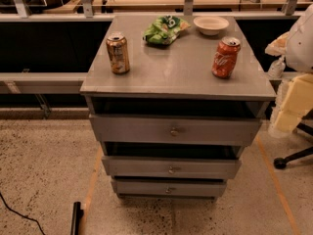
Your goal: Pick coke can
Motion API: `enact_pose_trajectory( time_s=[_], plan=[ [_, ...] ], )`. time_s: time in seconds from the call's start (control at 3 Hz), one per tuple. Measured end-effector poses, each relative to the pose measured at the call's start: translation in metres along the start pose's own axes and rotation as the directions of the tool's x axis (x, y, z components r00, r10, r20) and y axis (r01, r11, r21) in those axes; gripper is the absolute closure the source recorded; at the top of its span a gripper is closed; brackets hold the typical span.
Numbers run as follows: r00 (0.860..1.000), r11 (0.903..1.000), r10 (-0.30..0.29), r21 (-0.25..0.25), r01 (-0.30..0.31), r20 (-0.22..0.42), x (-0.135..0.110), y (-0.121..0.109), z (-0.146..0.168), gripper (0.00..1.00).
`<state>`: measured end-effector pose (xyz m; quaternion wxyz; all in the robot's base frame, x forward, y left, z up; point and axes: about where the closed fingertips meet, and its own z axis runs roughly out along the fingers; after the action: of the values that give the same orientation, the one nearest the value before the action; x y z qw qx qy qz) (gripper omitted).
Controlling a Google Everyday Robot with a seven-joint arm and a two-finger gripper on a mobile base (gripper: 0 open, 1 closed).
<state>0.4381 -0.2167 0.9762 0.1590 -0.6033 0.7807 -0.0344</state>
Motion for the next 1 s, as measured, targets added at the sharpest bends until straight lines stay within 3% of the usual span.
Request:
enact_pose_trajectory(
  time_s=[0.33, 0.67, 1.0],
  plan=[
    [1.000, 1.0000, 0.000, 0.000, 0.000, 0.000, 0.000, 0.000, 0.000, 0.00],
    [0.998, 1.0000, 0.005, -0.003, -0.005, 0.057, -0.004, -0.001, -0.003, 0.00],
    [0.977, 0.9914, 0.127, -0.053, -0.120, 0.171, 0.002, -0.008, 0.024, 0.00]
  ],
)
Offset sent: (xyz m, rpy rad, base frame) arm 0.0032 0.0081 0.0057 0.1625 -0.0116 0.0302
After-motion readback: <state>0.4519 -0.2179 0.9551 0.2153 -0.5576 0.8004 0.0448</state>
